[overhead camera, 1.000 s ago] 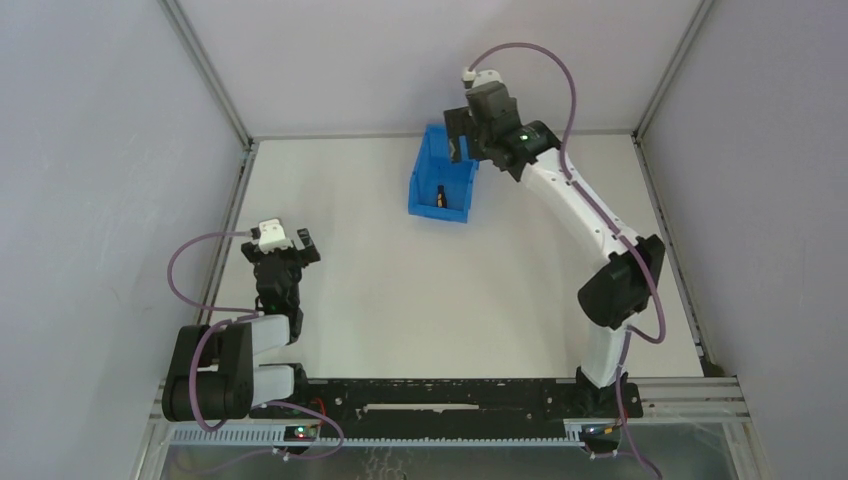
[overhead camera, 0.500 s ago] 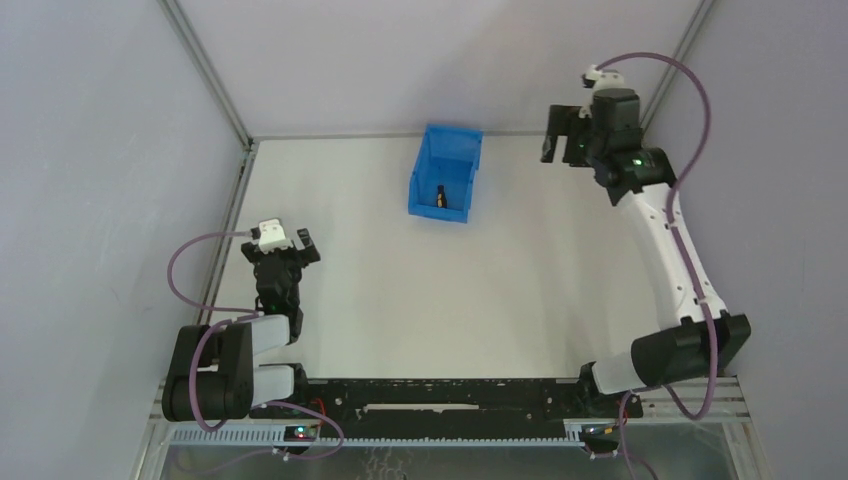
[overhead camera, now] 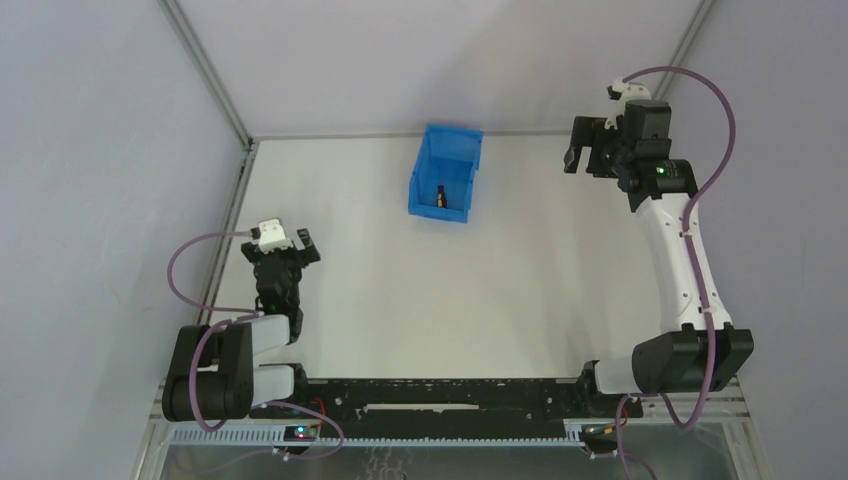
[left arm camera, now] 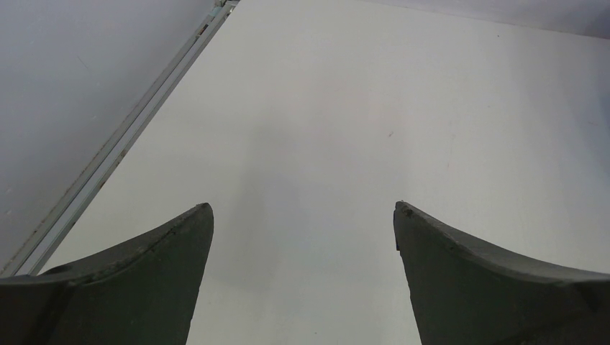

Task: Put the screwdriver in the bin
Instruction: Reset both arms

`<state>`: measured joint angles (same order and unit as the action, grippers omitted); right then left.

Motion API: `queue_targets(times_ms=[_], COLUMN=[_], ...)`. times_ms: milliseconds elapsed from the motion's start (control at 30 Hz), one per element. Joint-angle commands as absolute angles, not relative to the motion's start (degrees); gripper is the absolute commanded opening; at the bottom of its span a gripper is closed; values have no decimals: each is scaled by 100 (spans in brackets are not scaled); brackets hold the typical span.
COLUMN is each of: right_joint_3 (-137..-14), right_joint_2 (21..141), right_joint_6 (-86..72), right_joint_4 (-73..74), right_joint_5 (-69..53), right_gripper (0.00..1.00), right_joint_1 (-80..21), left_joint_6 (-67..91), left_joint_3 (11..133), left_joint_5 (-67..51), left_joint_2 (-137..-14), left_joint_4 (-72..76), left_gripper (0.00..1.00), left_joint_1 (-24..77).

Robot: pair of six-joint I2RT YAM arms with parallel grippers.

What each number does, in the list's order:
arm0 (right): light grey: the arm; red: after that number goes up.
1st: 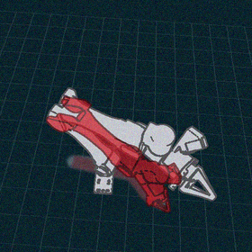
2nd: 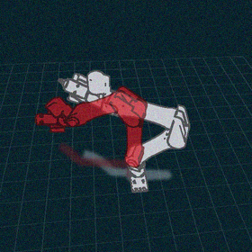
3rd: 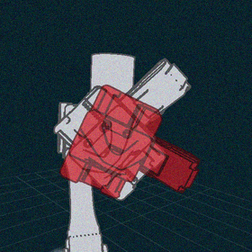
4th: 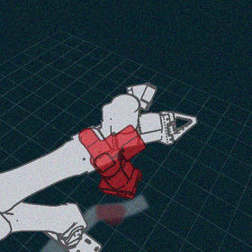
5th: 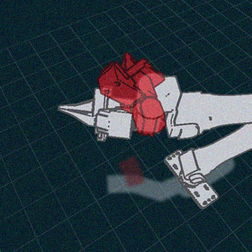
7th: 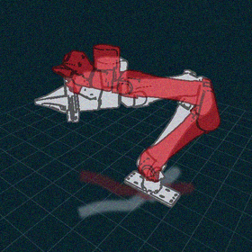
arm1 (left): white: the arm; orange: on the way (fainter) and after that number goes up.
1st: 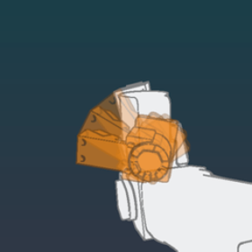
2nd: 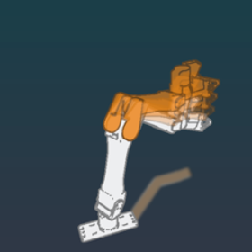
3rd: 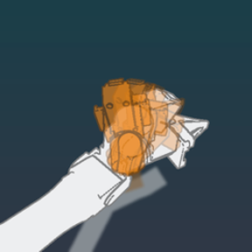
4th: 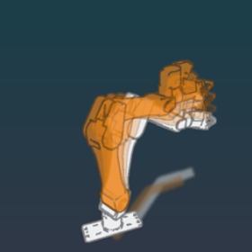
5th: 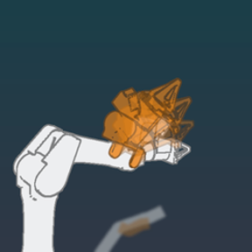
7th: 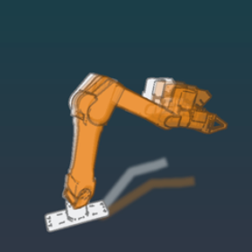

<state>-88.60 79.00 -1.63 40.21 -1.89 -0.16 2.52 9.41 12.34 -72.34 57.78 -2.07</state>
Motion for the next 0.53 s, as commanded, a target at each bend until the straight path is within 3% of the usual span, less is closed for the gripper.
queue_targets(times_ms=[0,500], right_joint_3=[-8728,-8615], right_joint_2=[7760,7585], right_joint_6=[-9,-9], right_joint_4=[3867,3718], right_joint_5=[-339,-360], right_gripper=[100,100], right_joint_1=[-35,-40], left_joint_6=[141,141], left_joint_3=[1128,1130], left_joint_5=[1302,1305], left_joint_2=[-7194,-7198], left_joint_4=[5977,5977], left_gripper=[100,100], left_joint_1=[-237,-235])
